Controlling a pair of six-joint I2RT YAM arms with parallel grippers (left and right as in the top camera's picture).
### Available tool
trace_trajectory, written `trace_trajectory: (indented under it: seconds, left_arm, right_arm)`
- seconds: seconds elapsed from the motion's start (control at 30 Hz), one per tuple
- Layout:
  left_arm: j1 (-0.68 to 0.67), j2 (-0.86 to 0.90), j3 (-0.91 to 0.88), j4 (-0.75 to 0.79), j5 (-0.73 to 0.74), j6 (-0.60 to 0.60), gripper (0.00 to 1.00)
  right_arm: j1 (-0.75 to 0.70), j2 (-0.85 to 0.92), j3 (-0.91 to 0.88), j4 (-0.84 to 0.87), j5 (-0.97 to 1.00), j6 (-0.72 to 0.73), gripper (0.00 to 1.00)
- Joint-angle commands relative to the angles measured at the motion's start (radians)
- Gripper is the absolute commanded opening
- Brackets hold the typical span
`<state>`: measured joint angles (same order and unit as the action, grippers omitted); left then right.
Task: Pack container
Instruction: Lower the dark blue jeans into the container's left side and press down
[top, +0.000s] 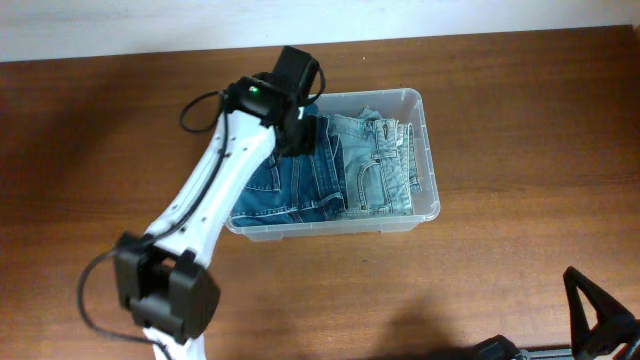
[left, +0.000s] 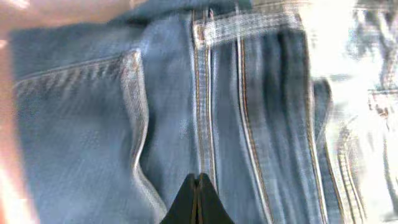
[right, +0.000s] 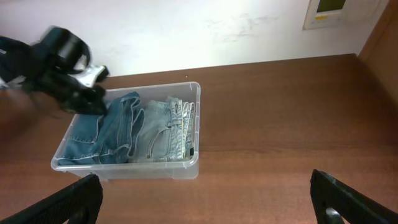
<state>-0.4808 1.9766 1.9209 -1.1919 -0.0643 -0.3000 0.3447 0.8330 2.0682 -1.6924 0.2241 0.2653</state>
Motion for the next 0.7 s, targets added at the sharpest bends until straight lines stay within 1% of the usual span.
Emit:
trace_trajectory:
  seconds: [0.0, 0.13, 0.3, 0.53, 0.67]
  left_arm:
    - [-0.011, -0.059, 0.024, -0.076, -0.004, 0.017, 0.01]
    - [-0.017, -0.058, -0.019, -0.116, -0.004, 0.017, 0.0]
    - [-0.039, -0.058, -0.129, -0.094, -0.004, 0.017, 0.01]
    - [-0.068, -0.058, -0.316, 0.021, -0.004, 0.017, 0.01]
    - [-0.068, -0.058, -0.348, 0.056, -0.004, 0.017, 0.01]
  right_arm:
    - [0.001, -0.004, 0.0, -0.006, 0.016, 0.005, 0.99]
    - [0.001, -0.004, 0.0, -0.006, 0.016, 0.005, 0.99]
    - [0.001, -0.004, 0.0, -0.006, 0.016, 0.005, 0.98]
    - [0.001, -0.004, 0.0, -0.006, 0.016, 0.005, 0.99]
    - [0.001, -0.004, 0.0, -0.006, 0.016, 0.005, 0.99]
